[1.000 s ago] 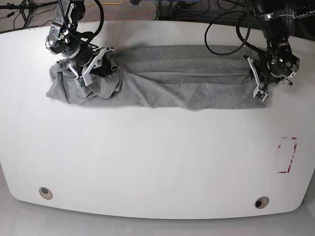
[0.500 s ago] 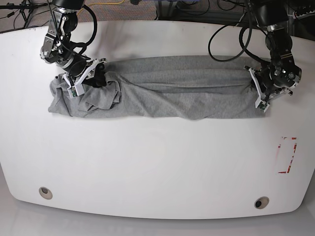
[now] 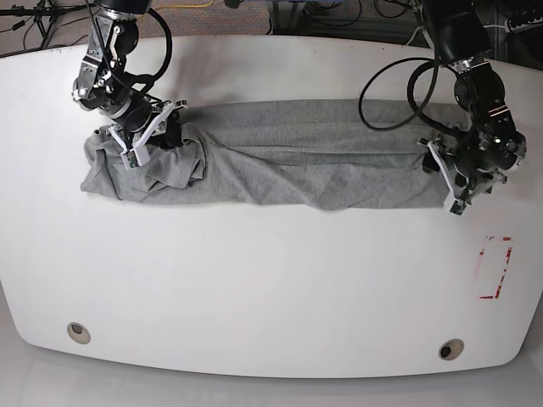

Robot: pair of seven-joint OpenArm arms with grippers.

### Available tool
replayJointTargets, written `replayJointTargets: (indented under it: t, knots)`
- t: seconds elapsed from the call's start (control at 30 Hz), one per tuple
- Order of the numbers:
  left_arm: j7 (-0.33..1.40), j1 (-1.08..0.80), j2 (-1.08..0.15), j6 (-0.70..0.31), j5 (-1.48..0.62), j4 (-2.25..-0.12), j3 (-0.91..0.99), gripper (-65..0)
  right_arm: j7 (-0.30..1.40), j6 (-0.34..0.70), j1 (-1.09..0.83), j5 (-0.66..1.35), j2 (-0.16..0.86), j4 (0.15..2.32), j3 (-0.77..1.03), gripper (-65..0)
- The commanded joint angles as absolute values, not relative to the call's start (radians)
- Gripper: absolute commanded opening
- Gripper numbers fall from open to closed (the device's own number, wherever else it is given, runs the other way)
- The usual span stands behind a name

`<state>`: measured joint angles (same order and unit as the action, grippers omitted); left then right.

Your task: Fold the T-shirt properly

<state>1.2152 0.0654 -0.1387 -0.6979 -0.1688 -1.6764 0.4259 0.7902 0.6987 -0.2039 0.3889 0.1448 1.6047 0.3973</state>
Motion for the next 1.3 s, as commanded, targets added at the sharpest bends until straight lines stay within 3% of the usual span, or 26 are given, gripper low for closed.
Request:
replayJointTargets:
  t: [0.0,0.43,0.83,1.13,1.23,1.27]
  knots:
    - [1.247,0.091,-0.156,-0.698,-0.213,-1.698,0.475,-24.7,0.786,0.698,-0.200,0.394,0.156,1.636,0.398,-54.7]
    - [1.314,0.117,-0.262,-0.698,-0.437,-1.466,0.644,-24.4,0.786,0.698,-0.202,0.394,0.154,1.639,0.398,-54.7]
    - [1.257,0.068,-0.315,-0.698,-0.665,-1.323,0.552,-24.6,0.786,0.698,-0.203,0.395,0.156,1.639,0.398,-54.7]
    - [1.259,0.064,-0.306,-0.698,-0.691,-1.325,0.492,-24.9,0.786,0.698,-0.203,0.395,0.156,1.639,0.398,-54.7]
    - [1.259,0.053,-0.306,-0.698,-0.691,-1.325,0.496,-29.6,0.786,0.698,-0.203,0.395,0.156,1.639,0.398,-54.7]
    - [1.257,0.047,-0.306,-0.698,-0.691,-1.326,0.496,-36.9,0.786,0.698,-0.203,0.395,0.156,1.639,0.398,-54.7]
